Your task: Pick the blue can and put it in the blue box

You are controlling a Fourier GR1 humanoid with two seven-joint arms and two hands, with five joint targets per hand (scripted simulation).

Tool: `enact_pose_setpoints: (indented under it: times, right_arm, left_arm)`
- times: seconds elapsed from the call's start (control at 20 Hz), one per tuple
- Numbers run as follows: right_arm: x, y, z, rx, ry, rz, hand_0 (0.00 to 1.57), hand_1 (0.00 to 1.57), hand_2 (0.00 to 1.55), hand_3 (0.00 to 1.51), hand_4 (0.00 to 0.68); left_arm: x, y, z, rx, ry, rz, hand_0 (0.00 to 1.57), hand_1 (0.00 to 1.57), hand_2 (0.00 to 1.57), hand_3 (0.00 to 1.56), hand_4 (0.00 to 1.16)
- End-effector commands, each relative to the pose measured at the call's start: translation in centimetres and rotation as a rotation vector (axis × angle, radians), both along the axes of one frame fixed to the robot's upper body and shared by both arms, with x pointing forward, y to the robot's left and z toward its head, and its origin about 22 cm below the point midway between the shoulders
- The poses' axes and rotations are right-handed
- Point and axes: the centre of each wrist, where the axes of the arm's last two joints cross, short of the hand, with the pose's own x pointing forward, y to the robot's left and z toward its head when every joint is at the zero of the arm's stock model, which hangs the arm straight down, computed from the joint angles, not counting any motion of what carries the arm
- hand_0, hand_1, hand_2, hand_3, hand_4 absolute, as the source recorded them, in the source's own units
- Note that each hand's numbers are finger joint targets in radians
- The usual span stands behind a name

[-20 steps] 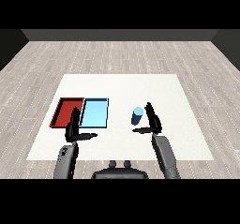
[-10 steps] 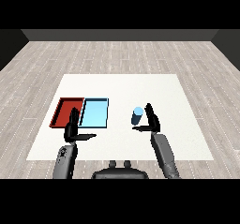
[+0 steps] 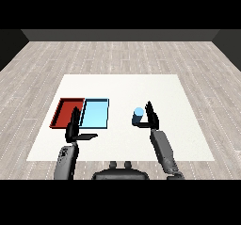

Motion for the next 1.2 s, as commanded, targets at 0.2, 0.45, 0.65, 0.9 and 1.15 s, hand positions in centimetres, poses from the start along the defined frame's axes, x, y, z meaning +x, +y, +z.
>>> enact_pose_setpoints:
  times: [0.2,0.45,0.65,0.9,1.15]
  right_arm:
    - [2.1,-1.0,0.3,0.053,0.067,-0.007,0.00,0.00,0.00,0.00,0.000]
    - [2.0,-1.7,-1.1,0.063,0.052,-0.011,0.00,0.00,0.00,0.00,0.000]
    - [2.8,0.3,-2.0,0.076,0.073,-0.004,0.00,0.00,0.00,0.00,0.000]
    - [4.7,2.4,-1.3,0.072,0.071,0.020,0.00,0.00,0.00,0.00,0.000]
    - [3.2,2.5,-3.2,0.104,0.061,-0.002,0.00,0.00,0.00,0.00,0.000]
  left_arm:
    - [1.4,0.2,-0.8,-0.007,-0.021,0.035,0.00,0.00,0.00,0.00,0.00]
    - [0.6,1.0,0.5,0.014,-0.011,0.047,0.00,0.00,0.00,0.00,0.00]
    - [2.4,0.5,0.8,0.033,-0.030,0.018,0.00,0.00,0.00,0.00,0.00]
    - [0.0,1.2,0.5,0.022,-0.005,0.038,0.00,0.00,0.00,0.00,0.00]
    - [-0.1,1.0,-0.1,0.026,-0.011,0.045,0.00,0.00,0.00,0.00,0.00]
